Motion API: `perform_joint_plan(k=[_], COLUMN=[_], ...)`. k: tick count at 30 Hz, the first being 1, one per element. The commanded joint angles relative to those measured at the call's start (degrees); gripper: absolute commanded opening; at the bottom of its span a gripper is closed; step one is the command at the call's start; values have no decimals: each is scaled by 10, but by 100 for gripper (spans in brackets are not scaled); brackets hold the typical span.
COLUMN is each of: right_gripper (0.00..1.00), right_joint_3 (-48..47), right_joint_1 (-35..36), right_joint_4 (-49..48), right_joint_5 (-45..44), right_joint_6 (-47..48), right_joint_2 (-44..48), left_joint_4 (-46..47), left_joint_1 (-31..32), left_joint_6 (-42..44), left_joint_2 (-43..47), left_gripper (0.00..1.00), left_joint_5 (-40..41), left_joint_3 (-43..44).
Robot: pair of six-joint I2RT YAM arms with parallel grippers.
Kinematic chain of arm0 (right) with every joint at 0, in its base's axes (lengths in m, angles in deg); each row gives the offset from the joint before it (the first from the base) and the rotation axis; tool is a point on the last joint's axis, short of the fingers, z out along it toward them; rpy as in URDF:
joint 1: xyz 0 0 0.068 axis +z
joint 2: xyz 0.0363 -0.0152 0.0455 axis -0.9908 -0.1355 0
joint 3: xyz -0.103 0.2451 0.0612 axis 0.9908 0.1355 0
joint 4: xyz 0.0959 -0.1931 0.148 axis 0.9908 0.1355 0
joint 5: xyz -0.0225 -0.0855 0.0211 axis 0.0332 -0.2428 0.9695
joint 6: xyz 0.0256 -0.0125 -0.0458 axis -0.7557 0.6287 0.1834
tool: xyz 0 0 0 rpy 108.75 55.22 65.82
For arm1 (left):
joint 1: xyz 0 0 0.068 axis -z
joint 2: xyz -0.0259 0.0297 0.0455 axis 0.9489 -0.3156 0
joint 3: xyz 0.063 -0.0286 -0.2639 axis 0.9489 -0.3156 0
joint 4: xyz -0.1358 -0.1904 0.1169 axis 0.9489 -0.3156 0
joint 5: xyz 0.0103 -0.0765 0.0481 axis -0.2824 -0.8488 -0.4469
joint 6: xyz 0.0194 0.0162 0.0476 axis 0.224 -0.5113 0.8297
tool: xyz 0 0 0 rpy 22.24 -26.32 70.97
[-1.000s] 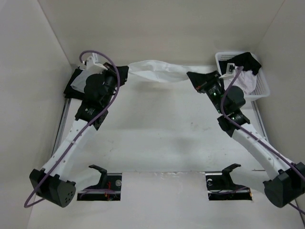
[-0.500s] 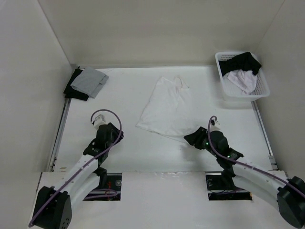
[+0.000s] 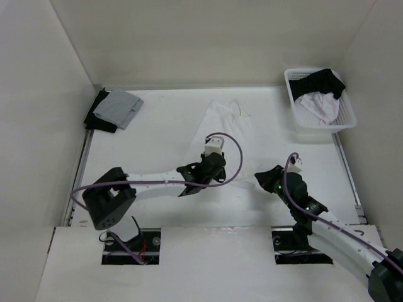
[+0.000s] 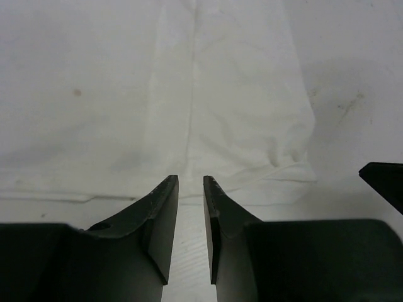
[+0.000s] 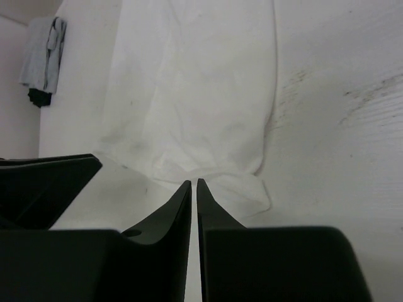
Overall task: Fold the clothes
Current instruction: Flatten the tank top out
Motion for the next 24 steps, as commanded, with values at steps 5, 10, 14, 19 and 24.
perform_joint_plan(k=[5, 10, 14, 19, 24], right_gripper=[15, 17, 17, 18, 19], right_joint_3=[-19, -4, 2, 2, 2], right_joint_1=[-30, -33, -35, -39, -42], right_joint_4=[-13, -25, -30, -30, -34], right_joint_5=[-22, -13, -10, -6, -2], right_joint_6=[9, 11, 11, 16, 17], right_joint_2=[14, 8, 7, 14, 11], left_joint_4=[1, -10, -14, -26, -37], left_joint_1=[16, 20, 20, 19, 19], left_joint_6=[61, 60, 58, 54, 52], left_joint_2=[-107, -134, -152, -163, -168], left_gripper=[29, 29, 28, 25, 24], left_joint_5=[27, 20, 10, 14, 15], left_joint_3=[81, 97, 104, 112, 112])
